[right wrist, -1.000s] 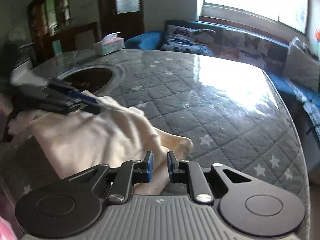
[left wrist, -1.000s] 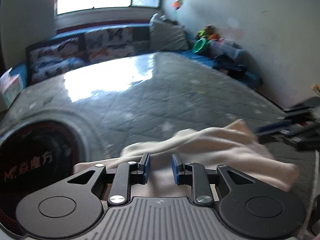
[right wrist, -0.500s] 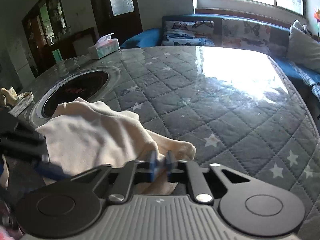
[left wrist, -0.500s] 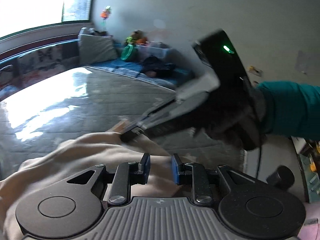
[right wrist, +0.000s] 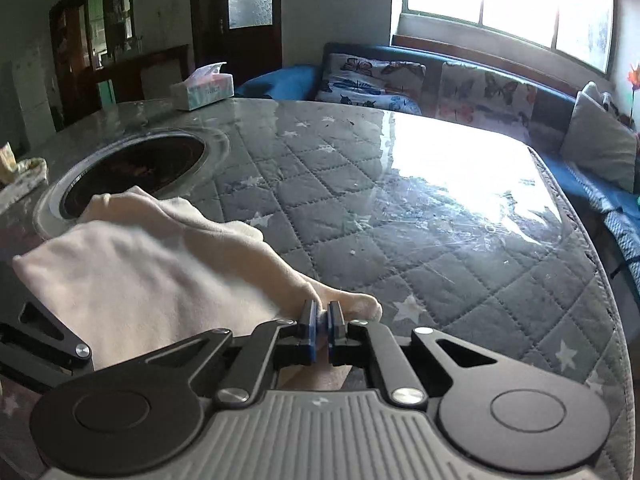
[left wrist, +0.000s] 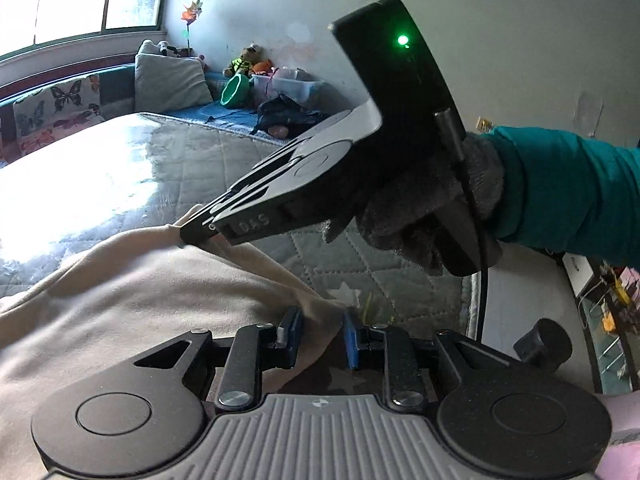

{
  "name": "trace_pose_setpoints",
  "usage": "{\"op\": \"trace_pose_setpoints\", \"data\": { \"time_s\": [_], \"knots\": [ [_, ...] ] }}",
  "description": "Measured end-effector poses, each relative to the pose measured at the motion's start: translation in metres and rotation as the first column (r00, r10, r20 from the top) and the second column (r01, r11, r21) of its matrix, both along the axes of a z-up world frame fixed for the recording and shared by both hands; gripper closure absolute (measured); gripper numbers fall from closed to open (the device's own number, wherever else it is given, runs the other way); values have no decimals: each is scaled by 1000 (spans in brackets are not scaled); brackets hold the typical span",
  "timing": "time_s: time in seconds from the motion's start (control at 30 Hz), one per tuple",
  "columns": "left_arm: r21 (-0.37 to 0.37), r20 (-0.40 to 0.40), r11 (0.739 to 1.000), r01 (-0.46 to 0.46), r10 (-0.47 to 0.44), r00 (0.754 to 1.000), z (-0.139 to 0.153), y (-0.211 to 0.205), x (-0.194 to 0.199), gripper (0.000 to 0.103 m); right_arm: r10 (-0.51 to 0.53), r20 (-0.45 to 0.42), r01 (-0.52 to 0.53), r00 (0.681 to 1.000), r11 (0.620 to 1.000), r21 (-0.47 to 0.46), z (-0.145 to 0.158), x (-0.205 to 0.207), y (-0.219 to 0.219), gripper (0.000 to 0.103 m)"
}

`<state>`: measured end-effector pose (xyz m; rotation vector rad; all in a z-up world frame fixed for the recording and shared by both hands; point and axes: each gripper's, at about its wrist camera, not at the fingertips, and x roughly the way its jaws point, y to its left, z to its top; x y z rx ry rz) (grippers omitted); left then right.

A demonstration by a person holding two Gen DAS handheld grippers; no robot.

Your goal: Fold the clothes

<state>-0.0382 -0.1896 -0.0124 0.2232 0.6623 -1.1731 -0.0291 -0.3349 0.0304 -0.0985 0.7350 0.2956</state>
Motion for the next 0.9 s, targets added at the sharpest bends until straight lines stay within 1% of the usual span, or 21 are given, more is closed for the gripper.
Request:
{"op": "trace_pose_setpoints", "data": {
  "time_s": [0.13,0.23,0.3,0.4,0.5,0.67,0.77,0.9],
  "knots": [
    [-19,24,999,-35,35,999,12,18,-6,77,28,26,-28,999,1000,1,15,-16,-1,95],
    [-16,31,995,-101,102,994,19,38,-5,77,68,34,-70,997,997,37,27,-32,3,95],
    [-18,38,988,-157,157,987,22,54,-3,77,99,31,-101,995,993,55,29,-40,8,95],
    [-18,42,967,-253,253,967,25,79,0,77,135,13,-135,991,989,66,25,-51,17,95],
    [-14,35,939,-344,344,938,24,104,6,77,144,-14,-142,990,988,62,15,-56,22,95],
    [7,-1,885,-466,466,885,17,140,14,77,115,-39,-112,993,991,72,4,-55,20,95],
    [16,-21,861,-508,509,861,11,155,15,78,115,-44,-112,992,992,63,2,-54,21,95],
    [-4,-55,851,-525,524,850,7,165,7,77,124,-46,-122,991,992,39,4,-53,24,95]
  ]
}}
